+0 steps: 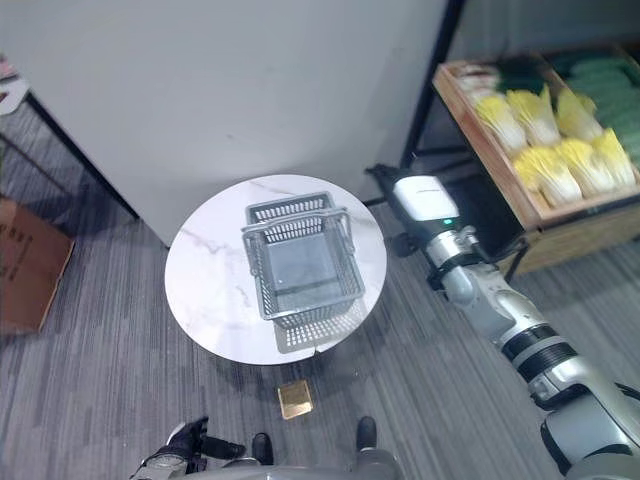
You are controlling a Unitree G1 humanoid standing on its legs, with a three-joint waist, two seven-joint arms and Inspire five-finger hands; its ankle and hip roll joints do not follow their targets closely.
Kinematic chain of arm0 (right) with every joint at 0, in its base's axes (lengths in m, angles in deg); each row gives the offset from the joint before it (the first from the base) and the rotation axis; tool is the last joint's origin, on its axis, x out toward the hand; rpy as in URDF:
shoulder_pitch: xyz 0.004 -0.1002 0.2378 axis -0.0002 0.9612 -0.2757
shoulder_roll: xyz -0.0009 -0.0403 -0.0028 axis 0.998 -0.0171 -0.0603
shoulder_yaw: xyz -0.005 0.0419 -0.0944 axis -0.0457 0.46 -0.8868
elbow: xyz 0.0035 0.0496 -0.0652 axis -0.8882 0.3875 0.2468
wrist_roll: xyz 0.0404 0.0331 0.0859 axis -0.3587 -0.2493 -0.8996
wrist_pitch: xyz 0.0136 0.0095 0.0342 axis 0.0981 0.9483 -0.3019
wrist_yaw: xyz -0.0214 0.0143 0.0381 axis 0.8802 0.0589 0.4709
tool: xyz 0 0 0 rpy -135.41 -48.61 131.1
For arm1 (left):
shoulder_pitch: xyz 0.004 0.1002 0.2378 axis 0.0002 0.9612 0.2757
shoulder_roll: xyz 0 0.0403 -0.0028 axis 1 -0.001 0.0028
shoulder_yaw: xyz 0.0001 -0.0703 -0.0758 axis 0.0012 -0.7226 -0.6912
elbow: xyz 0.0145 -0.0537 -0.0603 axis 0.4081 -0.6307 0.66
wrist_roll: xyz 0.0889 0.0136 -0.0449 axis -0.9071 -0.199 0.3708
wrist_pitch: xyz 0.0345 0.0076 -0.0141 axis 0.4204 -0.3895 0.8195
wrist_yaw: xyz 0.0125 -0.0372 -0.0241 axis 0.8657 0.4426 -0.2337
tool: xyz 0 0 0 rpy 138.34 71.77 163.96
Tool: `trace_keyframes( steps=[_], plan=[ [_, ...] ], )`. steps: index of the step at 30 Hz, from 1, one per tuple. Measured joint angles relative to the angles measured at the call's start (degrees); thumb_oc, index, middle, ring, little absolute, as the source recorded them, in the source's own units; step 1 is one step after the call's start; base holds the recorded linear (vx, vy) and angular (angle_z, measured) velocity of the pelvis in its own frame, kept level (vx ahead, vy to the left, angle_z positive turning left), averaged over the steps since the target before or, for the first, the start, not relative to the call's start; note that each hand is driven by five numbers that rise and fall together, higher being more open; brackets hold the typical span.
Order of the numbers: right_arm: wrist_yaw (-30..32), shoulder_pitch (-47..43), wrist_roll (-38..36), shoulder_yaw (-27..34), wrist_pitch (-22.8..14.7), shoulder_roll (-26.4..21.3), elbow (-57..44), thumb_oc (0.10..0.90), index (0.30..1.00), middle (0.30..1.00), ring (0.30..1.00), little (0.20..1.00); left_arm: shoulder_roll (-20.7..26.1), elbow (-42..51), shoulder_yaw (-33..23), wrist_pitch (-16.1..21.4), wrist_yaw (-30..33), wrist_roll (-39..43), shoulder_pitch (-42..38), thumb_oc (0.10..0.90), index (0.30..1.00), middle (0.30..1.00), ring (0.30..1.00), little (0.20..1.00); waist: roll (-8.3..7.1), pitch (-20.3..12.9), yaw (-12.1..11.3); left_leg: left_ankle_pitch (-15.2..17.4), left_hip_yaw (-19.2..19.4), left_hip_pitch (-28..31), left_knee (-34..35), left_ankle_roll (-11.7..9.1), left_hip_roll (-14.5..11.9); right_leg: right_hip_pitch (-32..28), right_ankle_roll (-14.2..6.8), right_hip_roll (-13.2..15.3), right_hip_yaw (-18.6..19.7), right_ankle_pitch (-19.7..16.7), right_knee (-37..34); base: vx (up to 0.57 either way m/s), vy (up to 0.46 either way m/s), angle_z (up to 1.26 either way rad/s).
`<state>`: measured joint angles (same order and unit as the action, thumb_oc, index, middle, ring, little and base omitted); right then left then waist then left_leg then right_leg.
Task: Get the vegetables into the basket
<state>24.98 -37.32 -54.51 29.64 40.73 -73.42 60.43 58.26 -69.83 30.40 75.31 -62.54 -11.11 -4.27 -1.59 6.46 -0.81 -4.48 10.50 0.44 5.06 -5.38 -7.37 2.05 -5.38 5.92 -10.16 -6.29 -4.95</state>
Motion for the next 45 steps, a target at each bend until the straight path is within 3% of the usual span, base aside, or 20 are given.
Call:
trace_keyframes(
  steps=[3, 8, 12, 15, 19, 21, 30, 31, 32, 33, 45],
  plan=[
    [-2.2, -5.4, -3.3, -3.0, -0.7, 3.5, 0.1, 0.900, 1.000, 1.000, 1.000, 1.000, 0.2, 0.5, 0.5, 0.1, 0.0, -1.0, -0.4, 0.900, 1.000, 1.000, 1.000, 1.000, -0.06, 0.1, -1.3, 0.0, -0.7, -0.5, 0.0, 0.0, 0.2, 0.0, 0.0, 0.2, -0.6, 0.0, 0.0, -0.08, -0.014, 0.15],
    [-3.2, -13.6, -4.9, -7.7, -0.7, 4.1, 6.8, 0.900, 1.000, 1.000, 1.000, 1.000, 0.8, 2.0, 2.3, 0.3, 0.3, -0.8, -1.1, 0.900, 1.000, 1.000, 1.000, 1.000, -0.16, 1.6, -2.8, -0.5, -2.1, -2.0, -0.3, 0.0, 0.1, 0.6, -0.1, 0.3, -1.7, 0.1, 0.0, -0.06, -0.015, 0.14],
    [-3.5, -15.8, -6.6, -7.6, 1.4, 4.3, 13.6, 0.900, 1.000, 1.000, 1.000, 1.000, 0.9, 2.6, 3.0, 1.4, 1.1, 0.3, -1.6, 0.900, 1.000, 1.000, 1.000, 1.000, -0.05, 3.5, -3.9, -1.3, -3.2, -4.0, -0.2, -0.2, 0.0, 1.9, 0.0, 0.1, -2.7, 0.0, 0.0, -0.09, -0.024, 0.12],
    [-3.4, -16.0, -6.6, -7.6, 1.5, 1.4, 15.3, 0.900, 1.000, 1.000, 1.000, 1.000, 0.9, 7.3, 5.7, 2.8, 2.4, 1.4, -0.5, 0.900, 1.000, 1.000, 1.000, 1.000, 0.56, 5.3, -4.7, -1.8, -4.5, -6.0, -0.5, -0.2, -0.1, 2.9, 0.1, 0.2, -3.9, -0.2, 0.0, -0.04, -0.011, 0.21],
    [-3.3, -19.6, -6.6, -7.8, 2.2, 2.8, 25.2, 0.900, 1.000, 1.000, 1.000, 1.000, 0.9, 9.2, 8.2, 3.6, 2.4, 1.5, -2.7, 0.900, 1.000, 1.000, 1.000, 1.000, 1.87, 8.8, -6.4, -2.2, -5.5, -7.9, -0.6, -0.2, 0.0, 4.2, 0.2, 0.1, -4.9, -0.3, 0.0, -0.04, 0.003, 0.14],
    [-3.2, -20.2, -6.6, -7.8, 2.7, 2.8, 25.5, 0.900, 1.000, 1.000, 1.000, 1.000, 0.9, 9.3, 8.4, 3.9, 2.4, 1.7, -3.2, 0.900, 1.000, 1.000, 1.000, 1.000, 2.00, 9.8, -6.5, -2.3, -5.8, -8.2, -0.5, -0.2, 0.0, 4.3, 0.3, 0.1, -5.1, -0.3, 0.0, -0.02, 0.006, 0.06],
    [-1.3, -24.2, -6.6, -7.8, 3.1, 5.2, 30.8, 0.900, 1.000, 1.000, 1.000, 1.000, 1.3, 11.7, 11.9, 4.1, 2.9, 4.6, -3.6, 0.900, 1.000, 1.000, 1.000, 1.000, 2.68, 10.6, -7.4, -2.3, -6.9, -9.9, -0.5, -0.2, 0.1, 5.4, 0.3, 0.1, -5.8, -0.3, 0.0, 0.00, 0.005, 0.07],
    [-0.9, -24.9, -6.6, -7.8, 3.1, 5.4, 31.6, 0.720, 0.747, 0.747, 0.747, 0.747, 1.4, 11.7, 12.4, 4.2, 2.9, 4.6, -3.6, 0.900, 1.000, 1.000, 1.000, 1.000, 2.71, 10.6, -7.5, -2.3, -7.0, -10.1, -0.5, -0.2, 0.1, 5.6, 0.3, 0.1, -5.8, -0.3, 0.0, 0.01, 0.009, 0.03],
    [-0.4, -25.7, -6.6, -7.8, 3.2, 5.6, 32.6, 0.631, 0.624, 0.624, 0.624, 0.624, 1.4, 11.8, 12.5, 4.4, 2.9, 4.7, -3.7, 0.900, 1.000, 1.000, 1.000, 1.000, 2.70, 10.6, -7.7, -2.4, -7.1, -10.4, -0.5, -0.2, 0.2, 5.8, 0.3, 0.2, -5.8, -0.3, 0.0, 0.01, 0.012, 0.06],
    [-0.1, -26.7, -6.6, -7.8, 3.4, 5.9, 34.2, 0.400, 0.300, 0.300, 0.300, 0.300, 1.4, 11.8, 12.6, 4.4, 2.9, 4.7, -3.9, 0.900, 1.000, 1.000, 1.000, 1.000, 2.72, 10.6, -7.7, -2.6, -7.4, -10.8, -0.5, -0.2, 0.2, 6.1, 0.3, 0.2, -6.0, -0.3, 0.0, 0.01, 0.009, 0.09],
    [1.1, -26.6, -6.0, -8.6, 4.2, 8.2, 45.5, 0.400, 0.300, 0.300, 0.300, 0.300, 1.3, 10.8, 13.5, 4.4, 3.6, 4.5, -4.6, 0.900, 1.000, 1.000, 1.000, 1.000, 2.73, 10.6, -7.6, -2.8, -8.1, -10.3, -0.6, -0.2, 0.5, 5.4, 0.3, 0.6, -6.2, -0.3, 0.0, 0.00, 0.002, 0.01]
  ],
)
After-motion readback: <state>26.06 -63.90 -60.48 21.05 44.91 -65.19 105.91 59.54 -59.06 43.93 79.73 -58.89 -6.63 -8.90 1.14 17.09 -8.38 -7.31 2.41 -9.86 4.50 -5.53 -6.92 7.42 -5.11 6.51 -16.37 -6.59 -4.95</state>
